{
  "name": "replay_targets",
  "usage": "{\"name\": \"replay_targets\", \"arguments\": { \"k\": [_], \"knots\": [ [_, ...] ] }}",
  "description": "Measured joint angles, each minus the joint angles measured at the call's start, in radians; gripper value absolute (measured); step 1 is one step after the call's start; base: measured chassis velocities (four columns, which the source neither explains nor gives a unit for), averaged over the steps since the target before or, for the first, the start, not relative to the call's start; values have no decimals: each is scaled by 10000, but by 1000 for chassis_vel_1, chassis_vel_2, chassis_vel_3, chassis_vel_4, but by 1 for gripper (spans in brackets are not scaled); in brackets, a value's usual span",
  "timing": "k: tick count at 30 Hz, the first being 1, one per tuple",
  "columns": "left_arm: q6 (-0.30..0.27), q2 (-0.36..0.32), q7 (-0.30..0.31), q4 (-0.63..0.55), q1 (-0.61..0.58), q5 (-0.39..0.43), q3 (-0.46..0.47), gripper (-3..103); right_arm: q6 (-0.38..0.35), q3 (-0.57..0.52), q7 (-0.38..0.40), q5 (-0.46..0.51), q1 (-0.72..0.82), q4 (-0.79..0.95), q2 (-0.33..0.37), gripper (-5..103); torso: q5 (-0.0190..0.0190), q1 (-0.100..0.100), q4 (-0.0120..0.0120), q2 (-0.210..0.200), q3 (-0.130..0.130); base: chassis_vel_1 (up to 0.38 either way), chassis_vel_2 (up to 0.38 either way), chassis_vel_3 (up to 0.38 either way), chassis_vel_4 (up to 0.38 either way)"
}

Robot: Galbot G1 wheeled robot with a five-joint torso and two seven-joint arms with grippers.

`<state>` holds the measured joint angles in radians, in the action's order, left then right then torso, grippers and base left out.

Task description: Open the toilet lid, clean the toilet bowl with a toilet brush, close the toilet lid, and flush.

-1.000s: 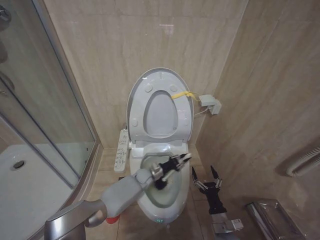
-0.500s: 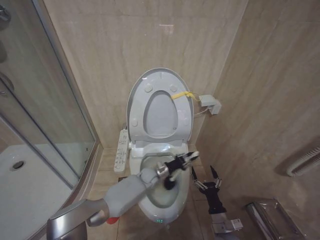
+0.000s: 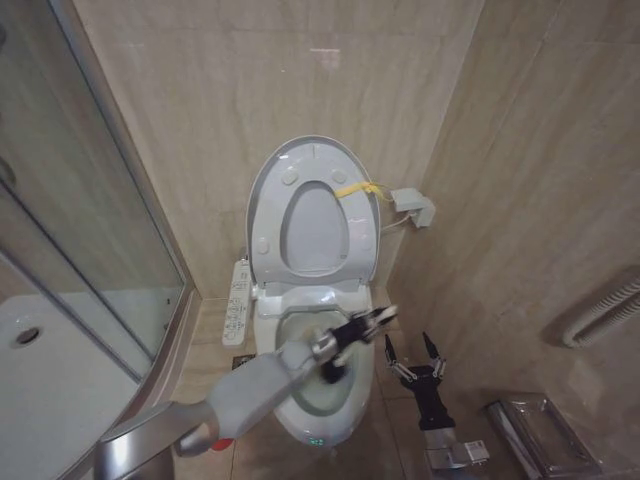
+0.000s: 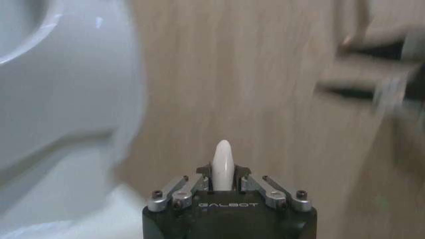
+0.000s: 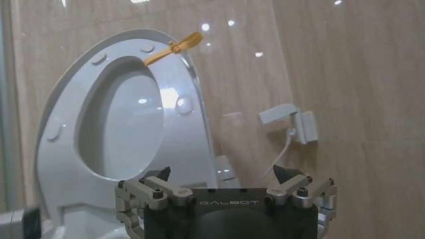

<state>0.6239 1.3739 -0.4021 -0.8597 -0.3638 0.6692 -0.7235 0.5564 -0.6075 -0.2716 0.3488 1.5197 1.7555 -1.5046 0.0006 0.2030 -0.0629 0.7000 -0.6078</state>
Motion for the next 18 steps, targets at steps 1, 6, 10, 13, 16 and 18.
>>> {"name": "replay_targets", "arguments": {
  "k": [1, 6, 10, 13, 16, 18],
  "knots": [
    [55, 32, -25, 144, 29, -48, 41, 22, 6, 12, -8, 0, 11, 1, 0, 100, 1, -1, 1, 1, 2, 68, 42, 56, 50],
    [-121, 433, 188, -1256, 300, 237, -38, 22, 20, -27, -19, -20, 21, -2, -52, 100, -5, 0, -22, 2, 3, 27, 17, 22, 19],
    [-78, 317, 171, -1090, 270, 84, -206, 22, 29, -43, -18, -22, 35, 36, -24, 100, -1, -1, -30, 2, 2, -27, -14, -8, -12],
    [90, 160, 87, -170, 123, -233, -86, 22, 33, -37, -18, -10, 55, 53, 19, 100, 0, -1, -3, 1, 1, -35, -18, -12, -6],
    [153, 197, 84, 29, 77, -329, 89, 22, 44, -16, -20, 2, 66, 48, 39, 100, 2, -1, 5, 1, 1, 58, 45, 27, 39],
    [24, 454, 225, -765, 211, -72, 63, 22, 49, -33, -21, 5, 58, 39, 23, 100, 1, 0, -9, 1, 1, 22, 33, 20, 8]
  ]
}}
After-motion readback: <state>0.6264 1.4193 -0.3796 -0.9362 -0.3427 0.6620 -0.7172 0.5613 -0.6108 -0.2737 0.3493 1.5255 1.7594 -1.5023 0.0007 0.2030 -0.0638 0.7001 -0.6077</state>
